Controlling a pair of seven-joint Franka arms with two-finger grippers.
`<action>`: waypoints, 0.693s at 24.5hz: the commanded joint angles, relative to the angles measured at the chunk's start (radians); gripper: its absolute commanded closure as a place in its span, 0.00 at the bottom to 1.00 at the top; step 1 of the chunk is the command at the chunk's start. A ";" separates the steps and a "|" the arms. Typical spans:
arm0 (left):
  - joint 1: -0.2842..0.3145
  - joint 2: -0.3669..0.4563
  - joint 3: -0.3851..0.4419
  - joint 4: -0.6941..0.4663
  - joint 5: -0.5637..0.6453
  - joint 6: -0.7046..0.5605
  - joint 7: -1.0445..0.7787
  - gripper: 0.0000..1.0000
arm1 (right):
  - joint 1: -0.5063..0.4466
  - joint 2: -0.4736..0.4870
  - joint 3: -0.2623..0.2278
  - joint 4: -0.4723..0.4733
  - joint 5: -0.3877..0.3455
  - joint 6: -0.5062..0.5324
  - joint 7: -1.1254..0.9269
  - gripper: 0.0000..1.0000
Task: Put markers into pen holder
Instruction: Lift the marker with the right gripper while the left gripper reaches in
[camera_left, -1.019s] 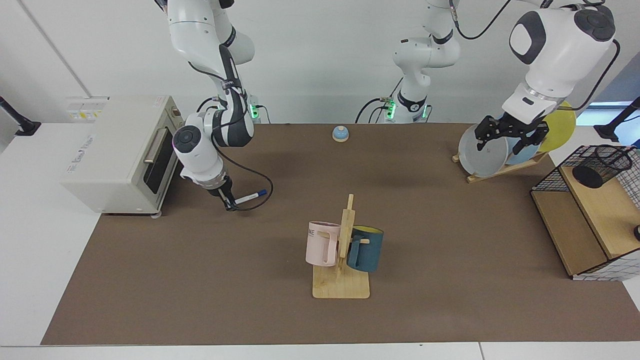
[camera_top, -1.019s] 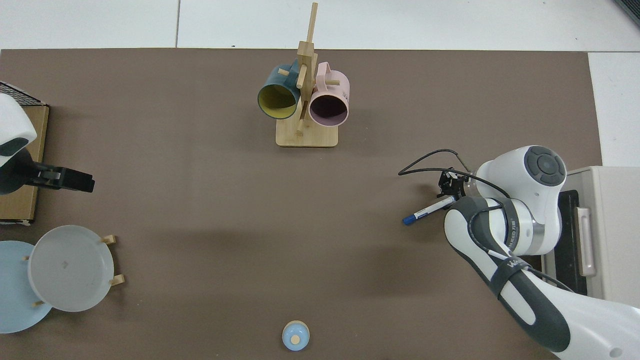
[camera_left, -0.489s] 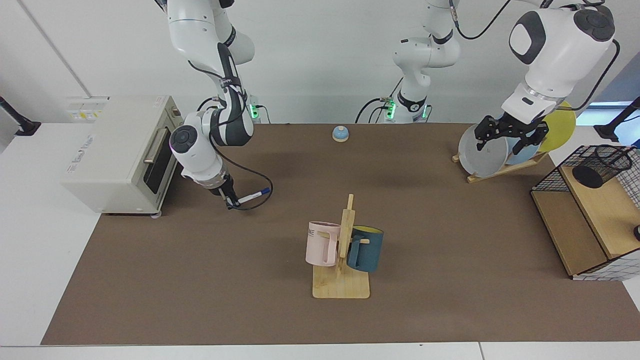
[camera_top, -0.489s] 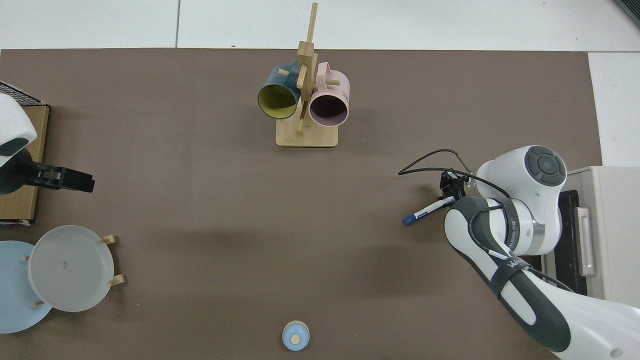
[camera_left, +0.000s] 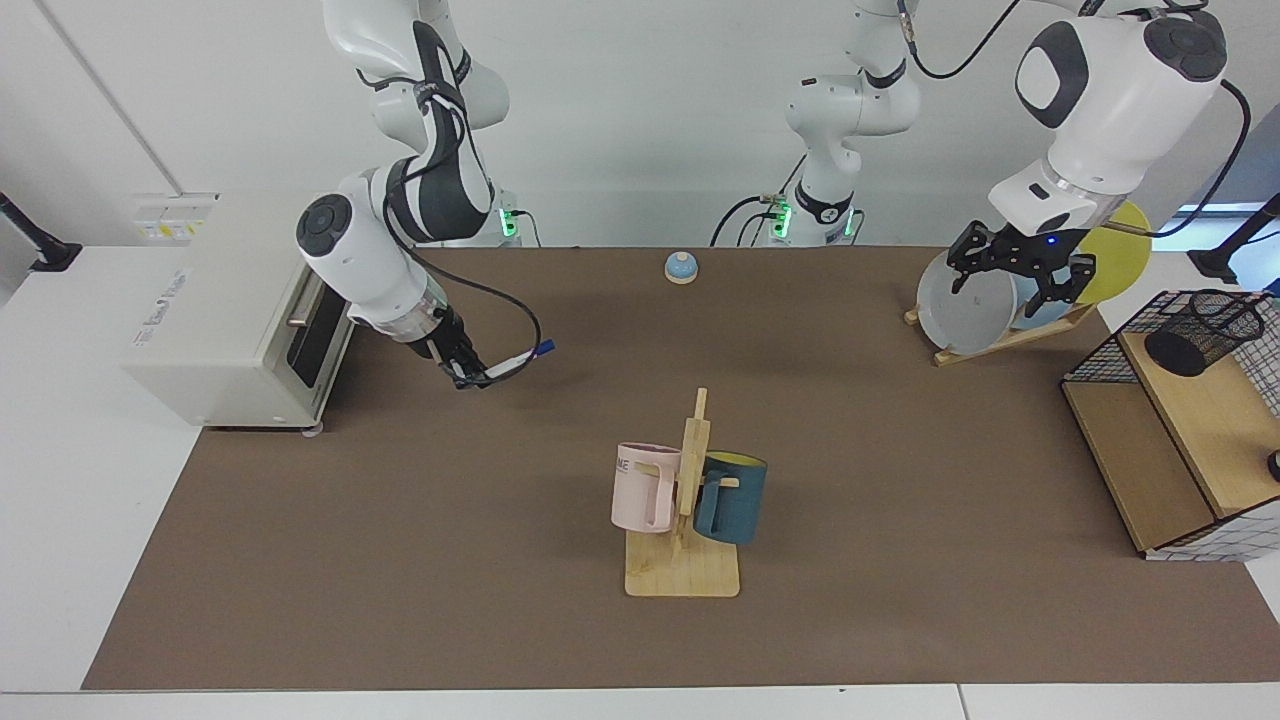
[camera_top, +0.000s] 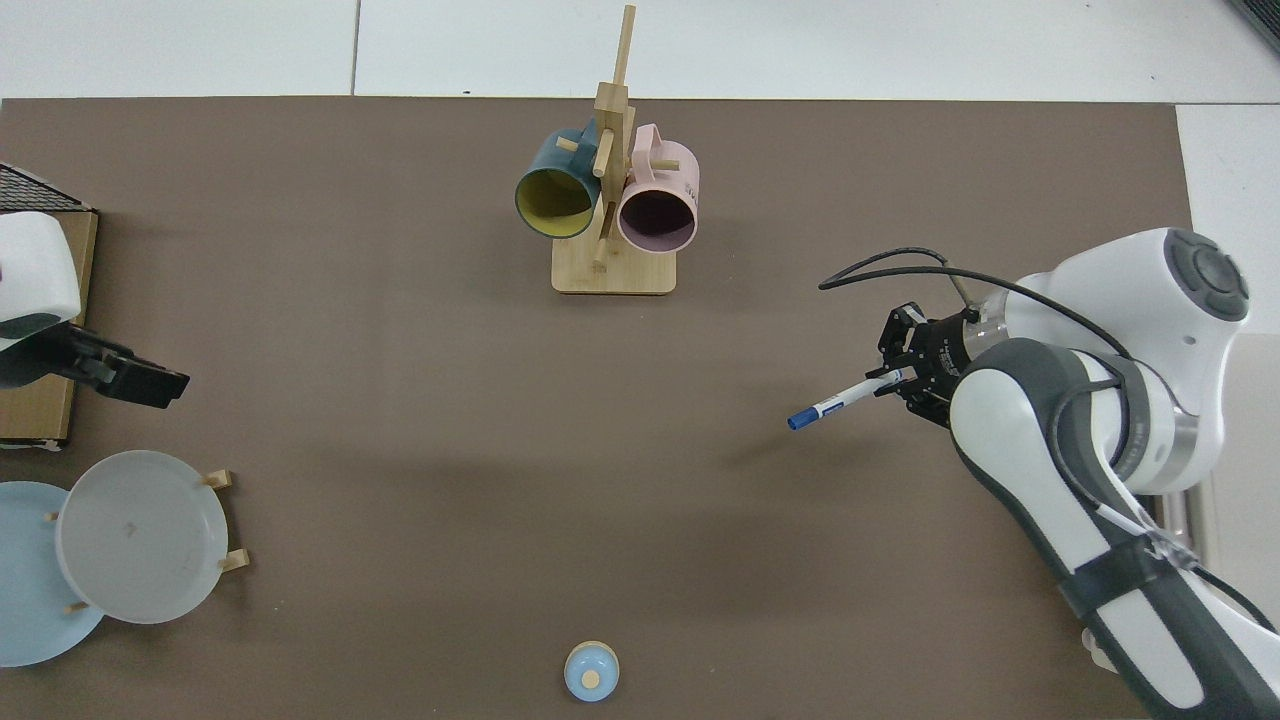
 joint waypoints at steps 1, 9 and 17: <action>-0.051 -0.023 -0.004 0.002 0.006 0.029 0.140 0.00 | -0.006 -0.068 0.004 0.021 0.030 -0.069 -0.019 1.00; -0.120 -0.012 -0.008 0.041 0.023 0.061 0.390 0.00 | 0.050 -0.120 0.015 0.140 0.032 -0.140 0.169 1.00; -0.157 -0.006 -0.059 0.051 0.008 0.075 0.458 0.00 | 0.263 -0.105 0.015 0.191 0.095 -0.001 0.525 1.00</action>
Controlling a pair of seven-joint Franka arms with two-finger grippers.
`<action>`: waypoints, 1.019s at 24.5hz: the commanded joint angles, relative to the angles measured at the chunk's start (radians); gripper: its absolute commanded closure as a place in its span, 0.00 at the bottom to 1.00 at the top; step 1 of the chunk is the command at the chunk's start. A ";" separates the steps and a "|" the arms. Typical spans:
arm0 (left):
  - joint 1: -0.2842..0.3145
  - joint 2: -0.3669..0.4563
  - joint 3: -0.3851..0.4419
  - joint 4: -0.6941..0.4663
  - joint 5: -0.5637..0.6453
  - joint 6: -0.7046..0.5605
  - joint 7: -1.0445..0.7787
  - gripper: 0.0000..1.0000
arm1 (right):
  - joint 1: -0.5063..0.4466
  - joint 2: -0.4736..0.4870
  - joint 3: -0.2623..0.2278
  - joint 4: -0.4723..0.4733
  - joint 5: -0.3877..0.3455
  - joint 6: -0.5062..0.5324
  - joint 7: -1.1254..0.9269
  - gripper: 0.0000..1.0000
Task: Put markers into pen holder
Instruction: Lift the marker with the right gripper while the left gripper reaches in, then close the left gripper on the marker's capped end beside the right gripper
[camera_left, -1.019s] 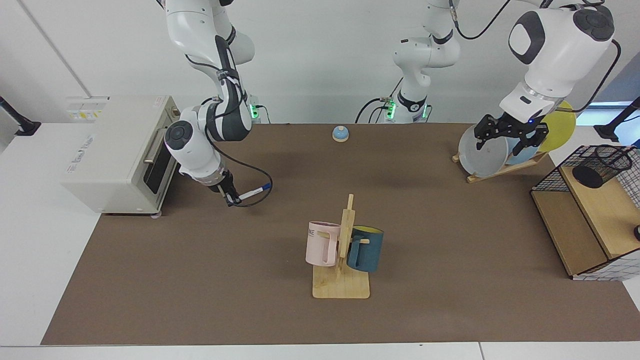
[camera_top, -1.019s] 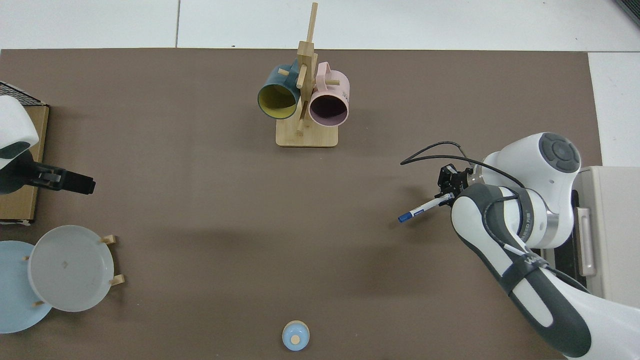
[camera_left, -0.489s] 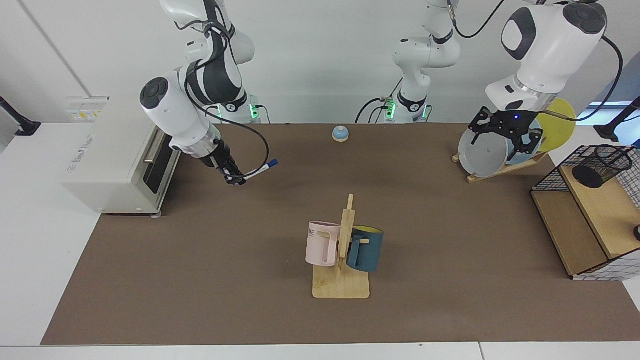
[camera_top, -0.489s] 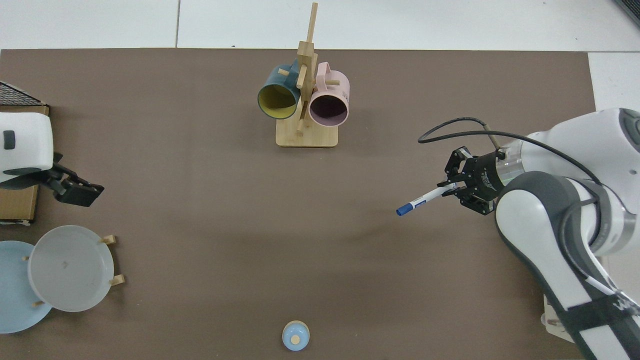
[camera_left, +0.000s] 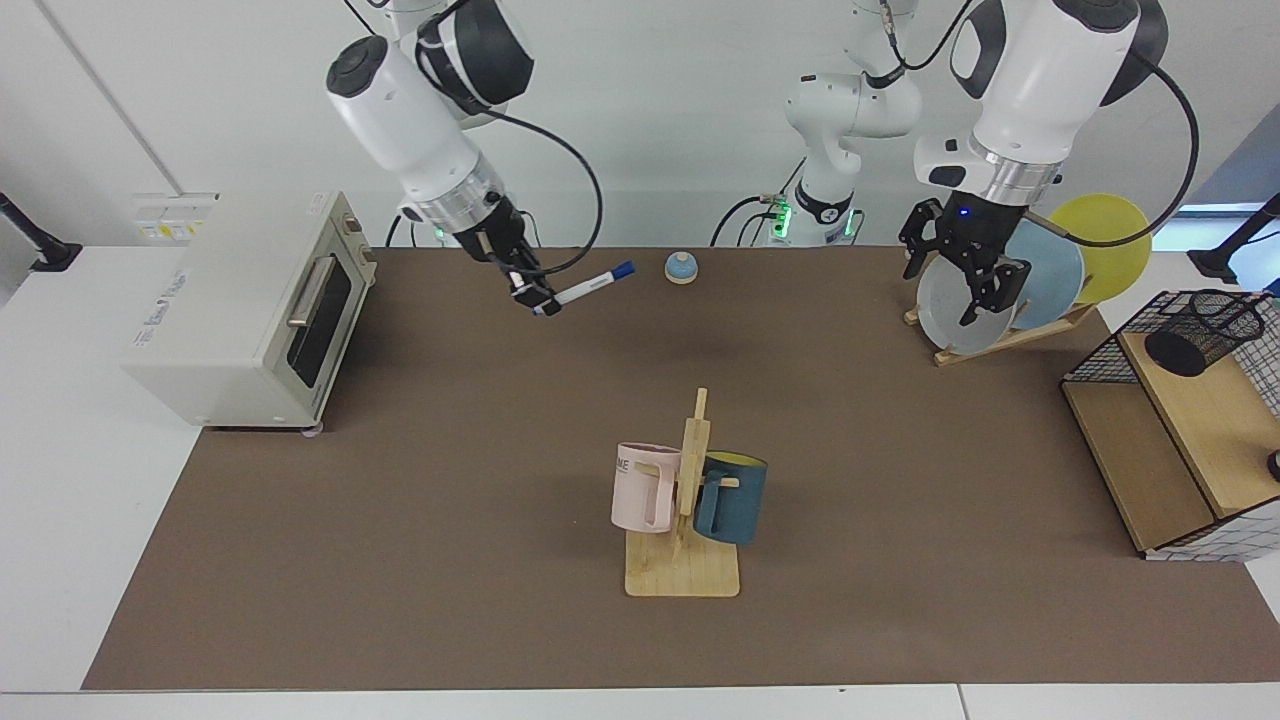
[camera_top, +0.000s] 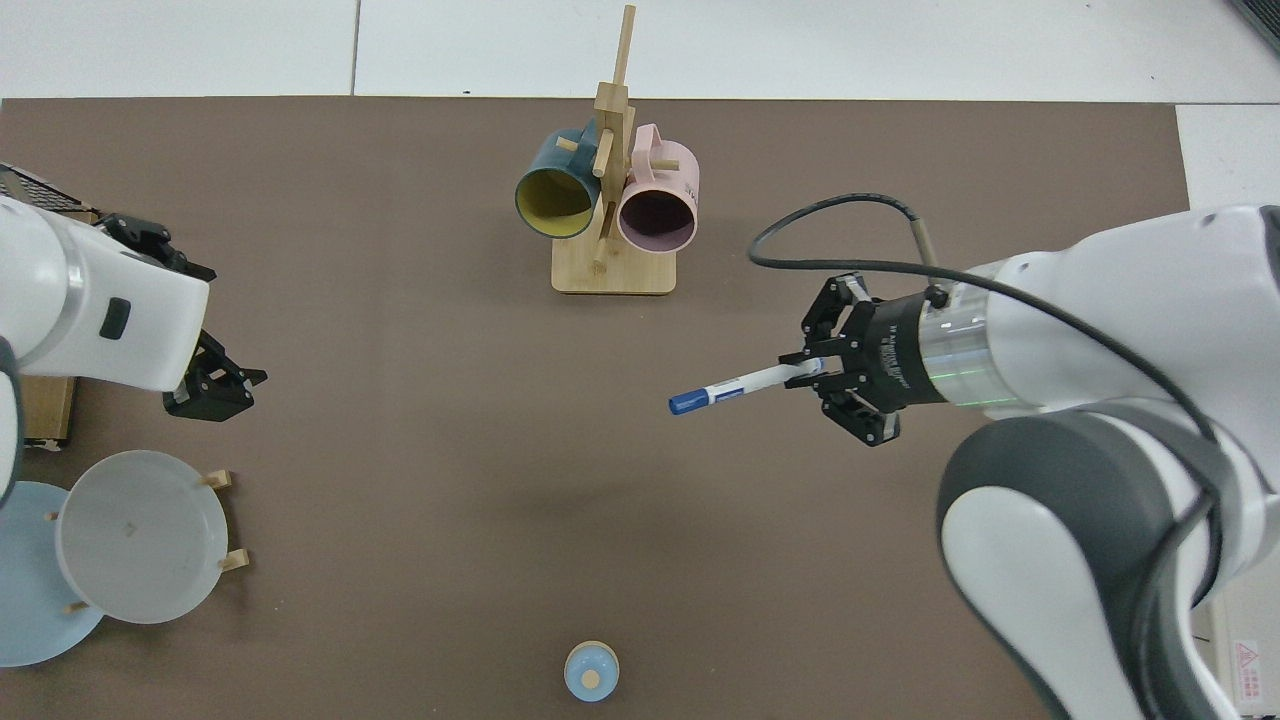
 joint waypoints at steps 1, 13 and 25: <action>-0.024 0.009 -0.025 0.028 0.007 0.008 0.027 0.00 | 0.104 0.024 -0.004 0.019 0.026 0.102 0.175 1.00; -0.050 0.013 -0.074 0.022 -0.105 0.028 0.239 0.00 | 0.254 0.079 -0.004 0.025 0.089 0.256 0.379 1.00; -0.079 -0.096 -0.151 -0.127 -0.136 0.005 0.157 0.00 | 0.260 0.093 -0.004 0.028 0.164 0.277 0.438 1.00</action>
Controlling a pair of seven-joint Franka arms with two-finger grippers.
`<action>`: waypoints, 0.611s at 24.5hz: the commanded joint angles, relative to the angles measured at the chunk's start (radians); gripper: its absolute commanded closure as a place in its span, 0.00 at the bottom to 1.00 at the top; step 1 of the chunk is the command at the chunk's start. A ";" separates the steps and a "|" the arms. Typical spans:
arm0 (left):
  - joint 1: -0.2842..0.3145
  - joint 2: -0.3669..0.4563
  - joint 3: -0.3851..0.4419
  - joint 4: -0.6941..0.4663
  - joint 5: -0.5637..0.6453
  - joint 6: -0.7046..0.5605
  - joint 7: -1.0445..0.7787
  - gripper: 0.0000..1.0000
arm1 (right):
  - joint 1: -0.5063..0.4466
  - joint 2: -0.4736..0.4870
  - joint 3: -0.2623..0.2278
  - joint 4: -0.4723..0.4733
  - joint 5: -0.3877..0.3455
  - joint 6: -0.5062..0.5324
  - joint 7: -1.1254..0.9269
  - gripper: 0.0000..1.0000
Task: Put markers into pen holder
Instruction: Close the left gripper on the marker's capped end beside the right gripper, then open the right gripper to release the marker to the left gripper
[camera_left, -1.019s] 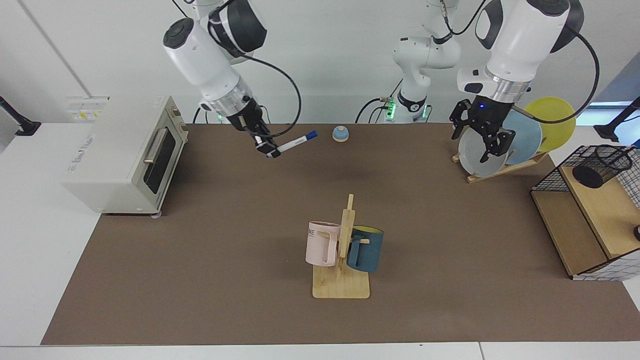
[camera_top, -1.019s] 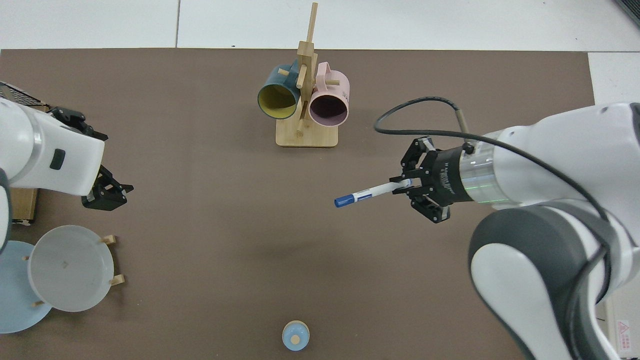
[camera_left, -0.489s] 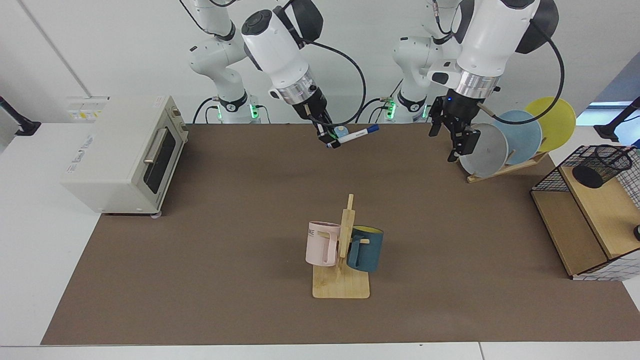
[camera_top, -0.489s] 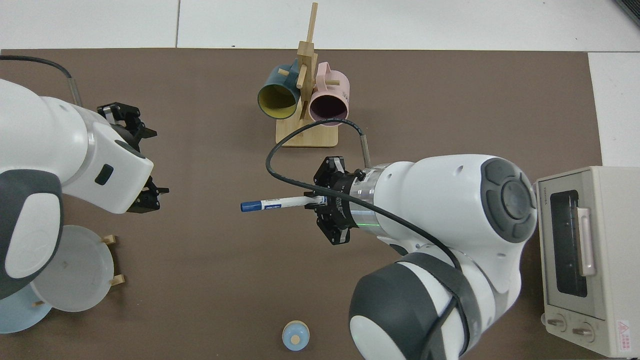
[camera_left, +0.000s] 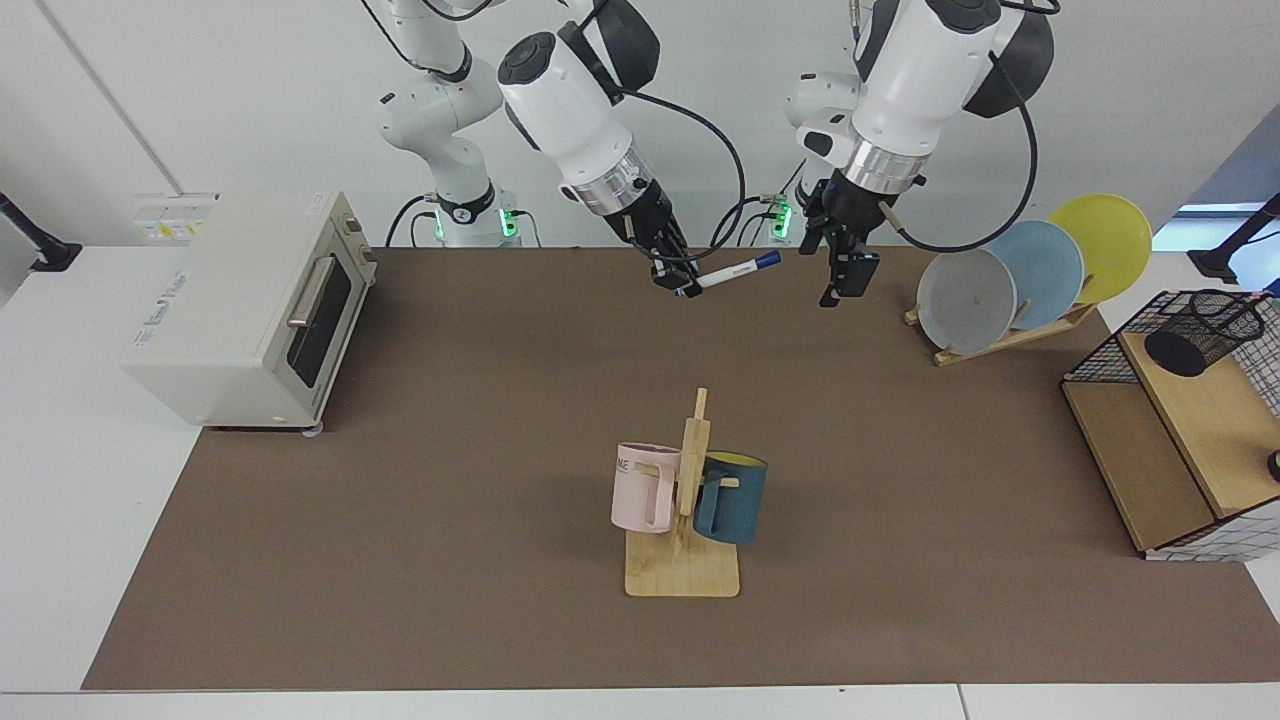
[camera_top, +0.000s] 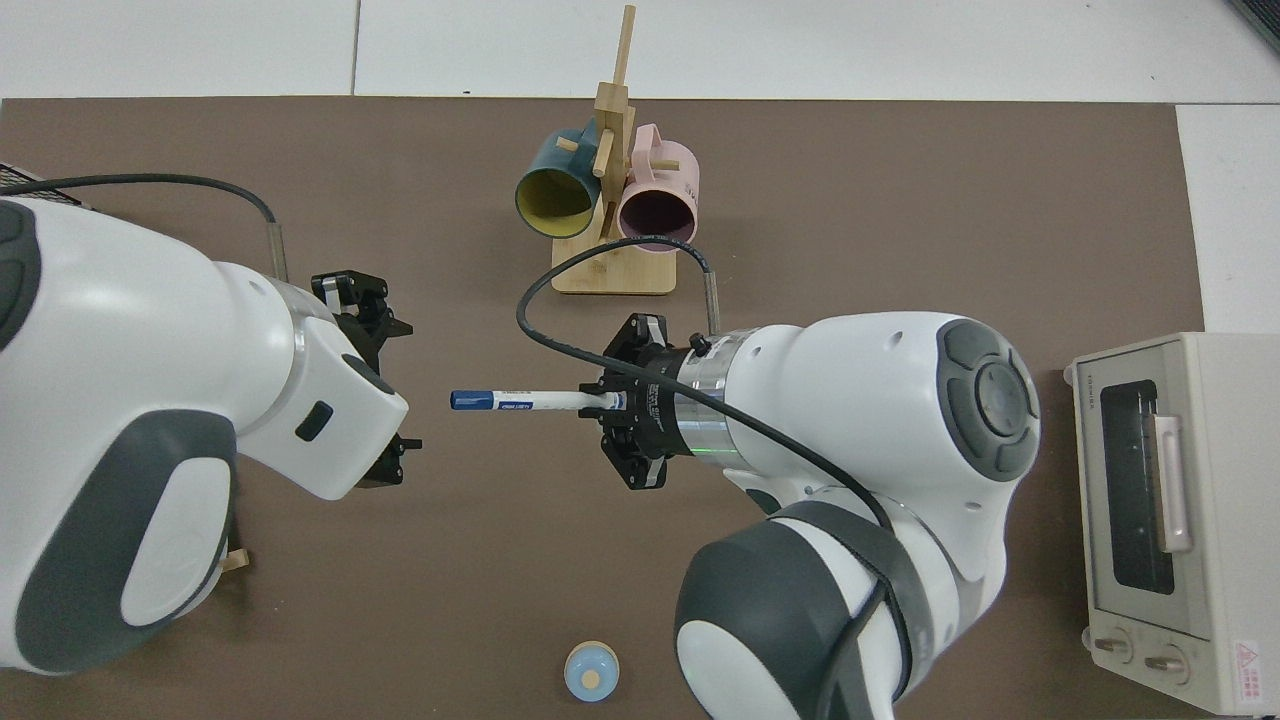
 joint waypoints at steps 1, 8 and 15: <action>-0.015 -0.063 -0.027 -0.066 0.000 0.014 -0.042 0.00 | 0.008 0.014 -0.005 0.015 0.047 0.019 0.031 1.00; -0.016 -0.063 -0.069 -0.066 0.002 0.047 -0.067 0.00 | 0.012 0.018 -0.005 0.016 0.048 0.022 0.031 1.00; -0.016 -0.060 -0.106 -0.064 0.003 0.076 -0.099 0.23 | 0.012 0.018 -0.005 0.015 0.044 0.020 0.031 1.00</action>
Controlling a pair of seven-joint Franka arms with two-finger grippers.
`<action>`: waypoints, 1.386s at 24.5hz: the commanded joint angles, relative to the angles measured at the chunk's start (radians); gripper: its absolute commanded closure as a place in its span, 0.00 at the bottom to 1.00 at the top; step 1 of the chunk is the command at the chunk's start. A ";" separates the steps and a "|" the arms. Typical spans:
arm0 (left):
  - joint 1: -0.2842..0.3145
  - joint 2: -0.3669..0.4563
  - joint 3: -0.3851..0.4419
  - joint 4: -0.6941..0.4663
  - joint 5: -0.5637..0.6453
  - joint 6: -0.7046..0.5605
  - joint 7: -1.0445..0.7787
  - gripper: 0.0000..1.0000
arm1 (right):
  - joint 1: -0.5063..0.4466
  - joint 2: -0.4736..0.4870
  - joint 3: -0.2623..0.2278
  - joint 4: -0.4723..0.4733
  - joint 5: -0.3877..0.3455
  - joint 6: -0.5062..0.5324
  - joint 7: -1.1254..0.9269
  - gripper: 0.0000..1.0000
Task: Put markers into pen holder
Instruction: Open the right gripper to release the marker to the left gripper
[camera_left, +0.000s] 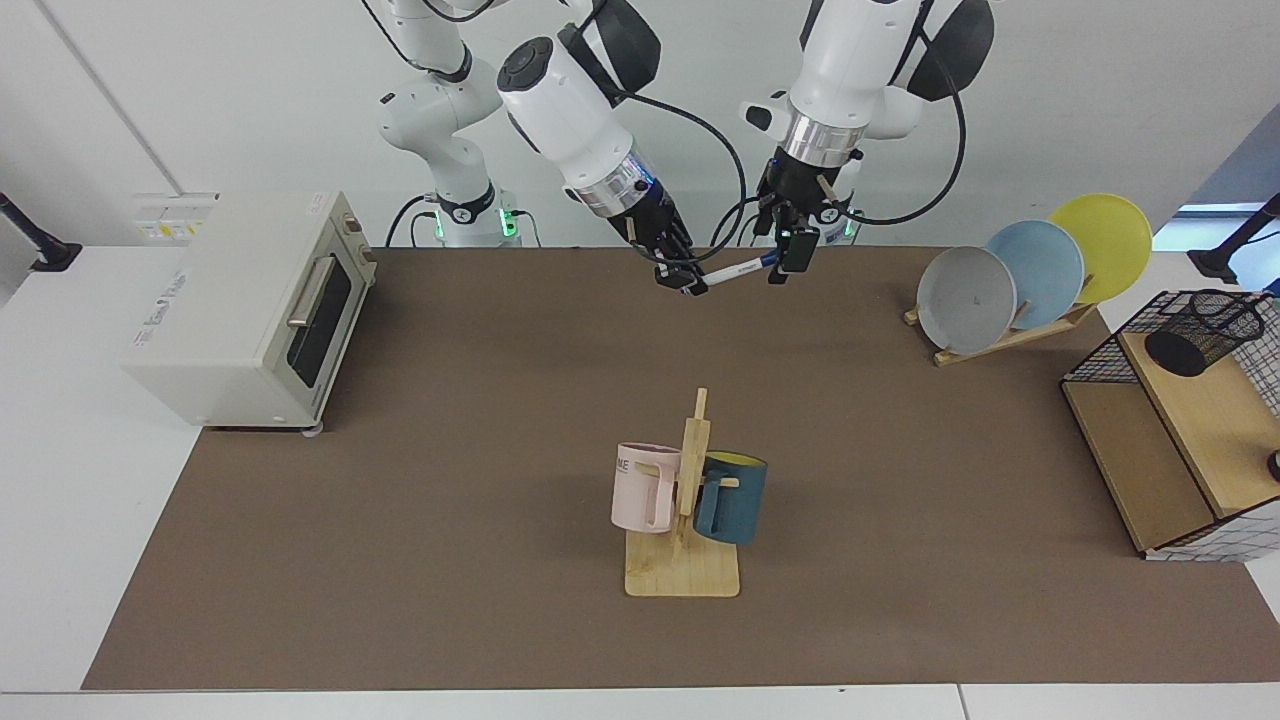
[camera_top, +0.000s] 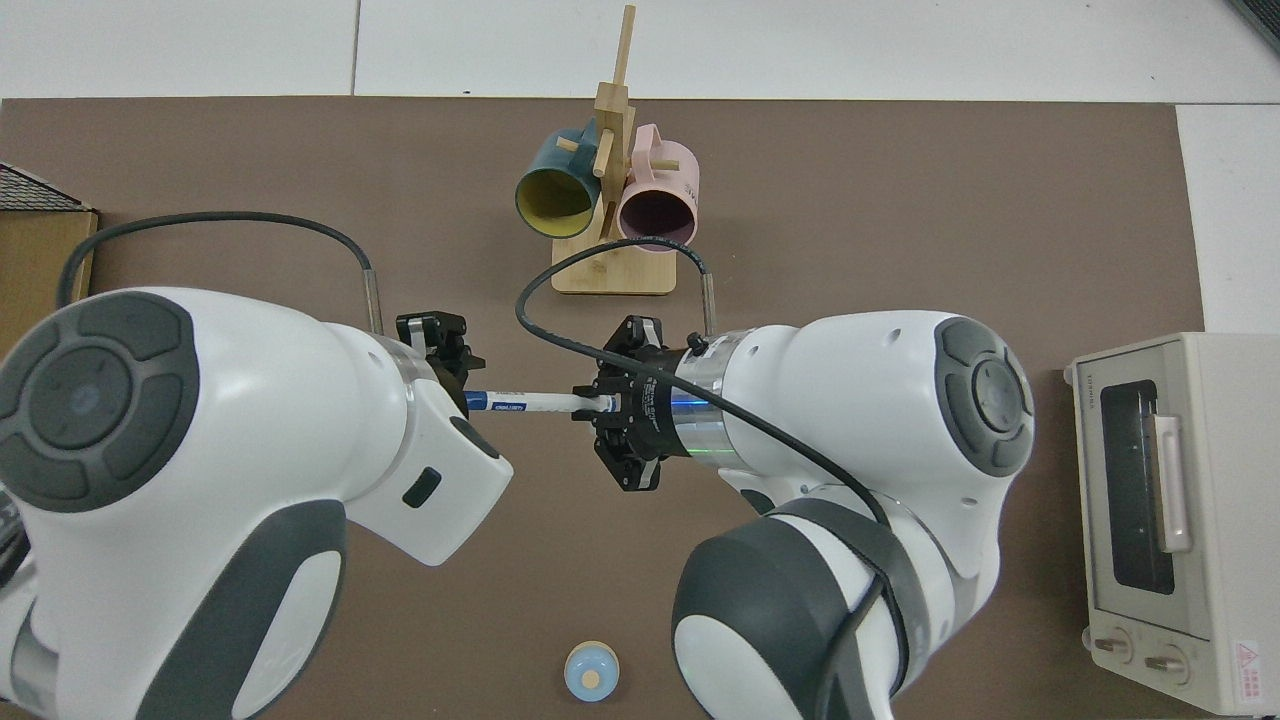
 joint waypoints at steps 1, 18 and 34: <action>-0.007 -0.024 -0.002 -0.037 0.003 0.047 -0.015 0.35 | 0.010 0.013 -0.005 0.014 0.014 0.020 0.026 1.00; -0.001 -0.016 0.007 -0.034 0.001 0.056 -0.029 1.00 | 0.007 0.013 -0.007 0.010 -0.015 0.003 0.011 1.00; 0.010 -0.016 0.214 -0.039 0.175 -0.045 -0.051 1.00 | -0.102 -0.050 -0.019 0.003 -0.257 -0.160 -0.300 0.00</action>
